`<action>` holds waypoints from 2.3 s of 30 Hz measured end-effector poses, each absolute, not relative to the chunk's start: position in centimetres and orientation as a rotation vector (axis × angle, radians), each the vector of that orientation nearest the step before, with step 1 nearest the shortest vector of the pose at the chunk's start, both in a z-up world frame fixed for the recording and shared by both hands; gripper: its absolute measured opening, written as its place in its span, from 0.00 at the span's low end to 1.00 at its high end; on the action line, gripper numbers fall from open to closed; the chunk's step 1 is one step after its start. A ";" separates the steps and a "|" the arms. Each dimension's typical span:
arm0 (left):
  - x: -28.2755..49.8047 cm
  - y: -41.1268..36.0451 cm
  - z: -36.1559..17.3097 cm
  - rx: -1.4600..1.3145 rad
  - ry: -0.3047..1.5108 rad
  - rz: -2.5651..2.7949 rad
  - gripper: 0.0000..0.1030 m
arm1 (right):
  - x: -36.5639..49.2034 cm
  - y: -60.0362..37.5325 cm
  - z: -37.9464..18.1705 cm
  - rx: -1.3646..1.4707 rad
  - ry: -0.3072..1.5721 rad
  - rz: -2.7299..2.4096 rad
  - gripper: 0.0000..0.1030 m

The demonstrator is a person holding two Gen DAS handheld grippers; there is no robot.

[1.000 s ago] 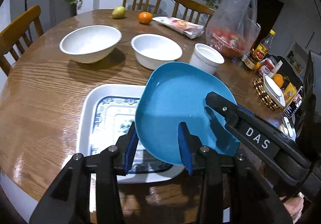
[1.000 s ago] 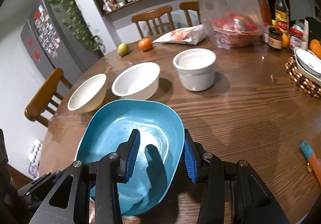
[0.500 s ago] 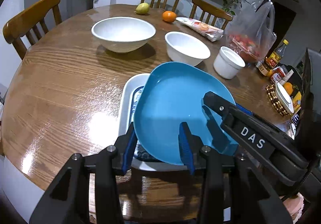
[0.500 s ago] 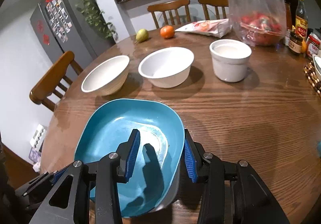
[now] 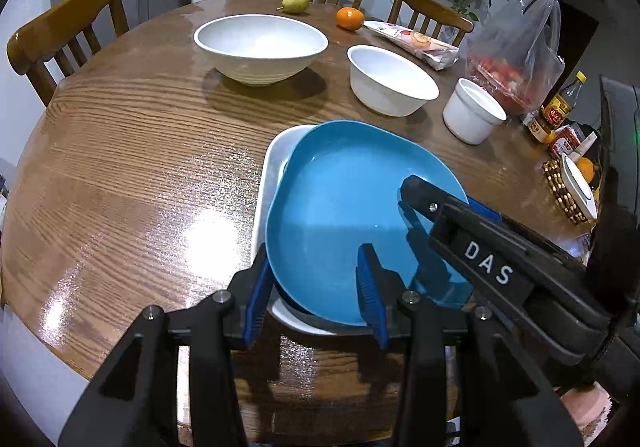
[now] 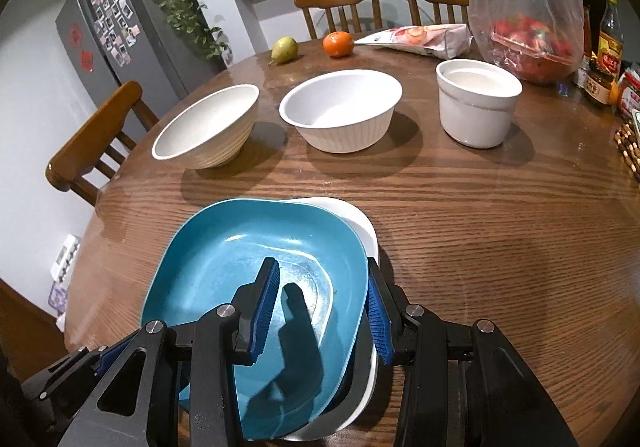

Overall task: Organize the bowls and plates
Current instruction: 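Lower the teal plate onto the blue-patterned plates with the right gripper, then open the right gripper and move it toward the white bowls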

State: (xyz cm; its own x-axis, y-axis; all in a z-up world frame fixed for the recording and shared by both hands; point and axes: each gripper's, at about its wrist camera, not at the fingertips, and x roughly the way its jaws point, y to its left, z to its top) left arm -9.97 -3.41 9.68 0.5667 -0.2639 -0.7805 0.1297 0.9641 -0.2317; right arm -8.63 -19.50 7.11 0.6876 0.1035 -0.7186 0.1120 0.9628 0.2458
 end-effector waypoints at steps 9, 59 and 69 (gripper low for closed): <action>-10.0 -3.2 9.7 -0.158 0.941 -0.240 0.39 | -8.6 -19.4 6.9 0.272 0.815 -0.010 0.43; -2.1 5.1 19.7 -0.356 0.732 -0.210 0.79 | -2.3 -18.2 19.9 0.272 0.683 0.133 0.77; 7.1 6.4 16.2 -0.402 0.876 -0.086 0.77 | 7.3 -17.8 17.8 0.364 0.821 0.284 0.77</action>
State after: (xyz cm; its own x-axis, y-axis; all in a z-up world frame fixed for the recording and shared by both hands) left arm 7.05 6.36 16.21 0.6415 -0.2362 -0.7298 -0.0897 0.9218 -0.3771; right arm 7.27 -17.77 17.75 0.6495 0.3827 -0.6571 -0.1049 0.9009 0.4210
